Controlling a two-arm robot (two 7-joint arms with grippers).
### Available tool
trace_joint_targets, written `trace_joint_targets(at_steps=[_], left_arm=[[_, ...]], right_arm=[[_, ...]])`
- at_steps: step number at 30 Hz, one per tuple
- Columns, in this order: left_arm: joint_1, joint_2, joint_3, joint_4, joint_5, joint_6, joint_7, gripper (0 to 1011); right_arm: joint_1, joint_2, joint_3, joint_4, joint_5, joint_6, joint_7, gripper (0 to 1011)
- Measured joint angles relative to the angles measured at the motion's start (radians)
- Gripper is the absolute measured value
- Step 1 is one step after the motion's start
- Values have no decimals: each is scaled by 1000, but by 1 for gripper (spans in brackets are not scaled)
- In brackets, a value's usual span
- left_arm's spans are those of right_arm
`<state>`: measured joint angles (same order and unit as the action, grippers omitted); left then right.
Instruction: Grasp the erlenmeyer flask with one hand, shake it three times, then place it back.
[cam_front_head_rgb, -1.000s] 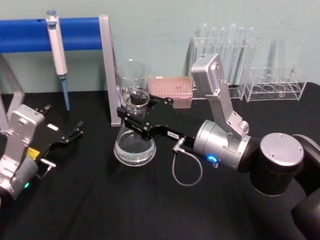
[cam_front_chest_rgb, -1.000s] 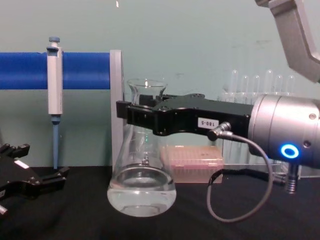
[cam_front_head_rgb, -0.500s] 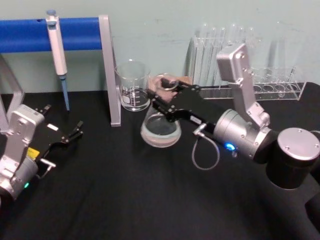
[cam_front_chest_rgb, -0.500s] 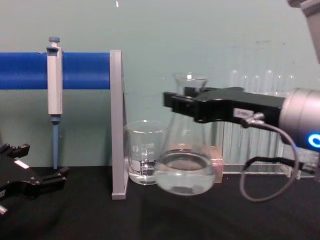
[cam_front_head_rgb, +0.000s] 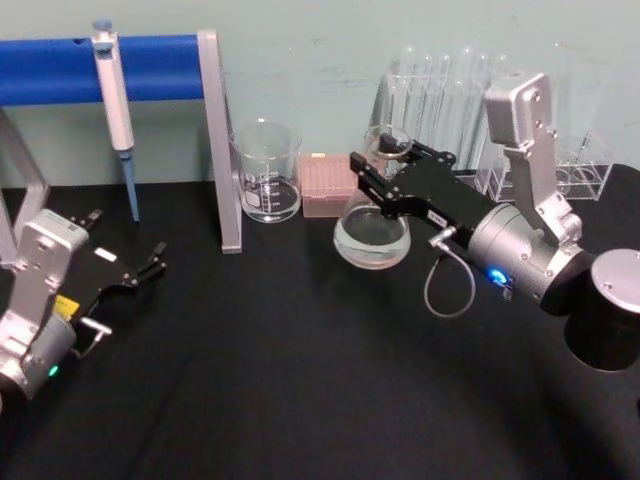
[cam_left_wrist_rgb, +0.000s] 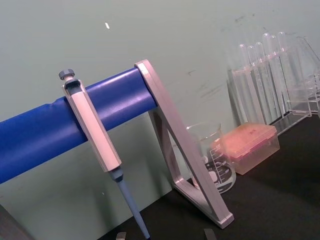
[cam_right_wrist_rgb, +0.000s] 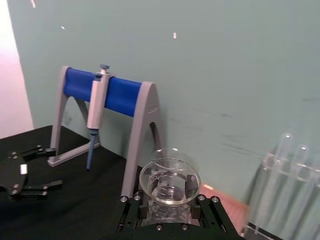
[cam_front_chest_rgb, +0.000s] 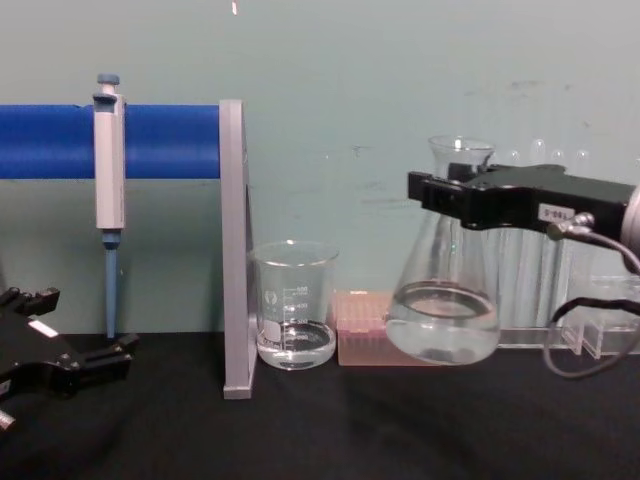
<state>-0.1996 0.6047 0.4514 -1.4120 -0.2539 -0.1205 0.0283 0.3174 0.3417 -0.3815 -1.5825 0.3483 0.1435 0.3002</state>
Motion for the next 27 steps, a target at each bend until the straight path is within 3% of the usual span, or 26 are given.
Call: trace_joint_targets(at_steps=[27], left_arm=[[0,0,0,0,0,0,0,1001]], right_arm=[[-21,-19,74,4,-48,10,-26,450]])
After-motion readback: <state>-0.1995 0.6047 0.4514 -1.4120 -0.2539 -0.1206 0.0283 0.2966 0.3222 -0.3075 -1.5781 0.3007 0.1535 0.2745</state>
